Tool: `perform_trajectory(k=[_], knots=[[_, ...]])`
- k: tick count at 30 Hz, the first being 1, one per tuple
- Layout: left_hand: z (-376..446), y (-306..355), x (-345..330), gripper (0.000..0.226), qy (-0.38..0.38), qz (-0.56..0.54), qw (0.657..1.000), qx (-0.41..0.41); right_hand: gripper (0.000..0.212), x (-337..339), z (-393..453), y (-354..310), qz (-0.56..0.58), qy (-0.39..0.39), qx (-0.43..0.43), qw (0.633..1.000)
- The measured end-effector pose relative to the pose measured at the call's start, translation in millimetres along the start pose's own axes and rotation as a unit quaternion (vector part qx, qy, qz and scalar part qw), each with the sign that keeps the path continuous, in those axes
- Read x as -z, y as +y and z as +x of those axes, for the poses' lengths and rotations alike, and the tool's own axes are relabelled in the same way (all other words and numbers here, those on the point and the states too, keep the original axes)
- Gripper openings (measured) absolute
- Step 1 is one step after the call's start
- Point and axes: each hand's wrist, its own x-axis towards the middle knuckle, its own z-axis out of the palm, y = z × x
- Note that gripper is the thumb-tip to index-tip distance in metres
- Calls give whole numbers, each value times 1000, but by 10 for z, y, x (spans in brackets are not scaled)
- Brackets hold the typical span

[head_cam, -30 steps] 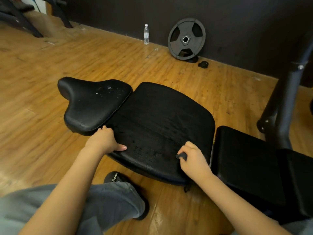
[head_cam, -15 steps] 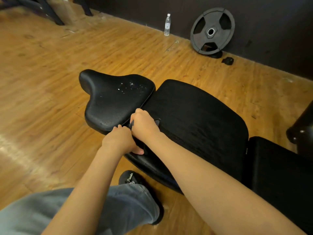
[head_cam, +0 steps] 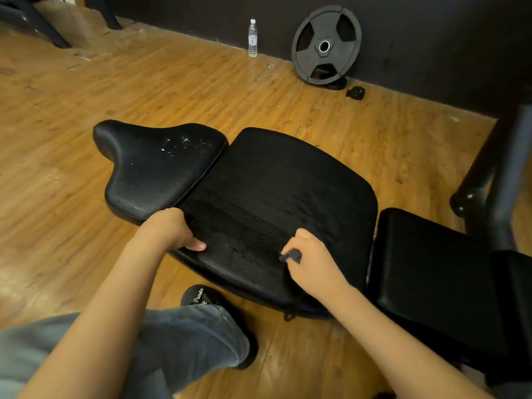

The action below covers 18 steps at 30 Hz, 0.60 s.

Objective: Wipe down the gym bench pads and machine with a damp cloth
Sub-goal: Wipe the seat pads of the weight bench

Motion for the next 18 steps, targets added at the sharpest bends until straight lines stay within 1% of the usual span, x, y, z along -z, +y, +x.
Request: perform_trajectory(k=[3, 5, 6, 8, 12, 16, 18], knots=[[-68, 31, 4, 84, 4, -8, 1000, 12, 34, 296, -480, 504, 14, 35, -46, 998], [-111, 52, -5, 82, 9, -8, 1000, 17, 41, 421, -662, 640, 35, 47, -76, 995], [-130, 59, -12, 80, 13, -9, 1000, 17, 41, 439, -708, 669, 37, 54, -83, 994], [-168, 69, -32, 74, 20, -16, 1000, 15, 33, 406, -743, 680, 30, 63, -88, 994], [-201, 50, -55, 71, 30, -19, 999, 7, 20, 343, -736, 614, 17, 65, -76, 995], [-186, 13, -56, 71, 26, -10, 1000, -9, 17, 201, -597, 379, -7, 42, -36, 998], [-177, -5, -44, 78, 13, 7, 1000, -20, 15, 64, -464, 169, -10, 24, -7, 1000]])
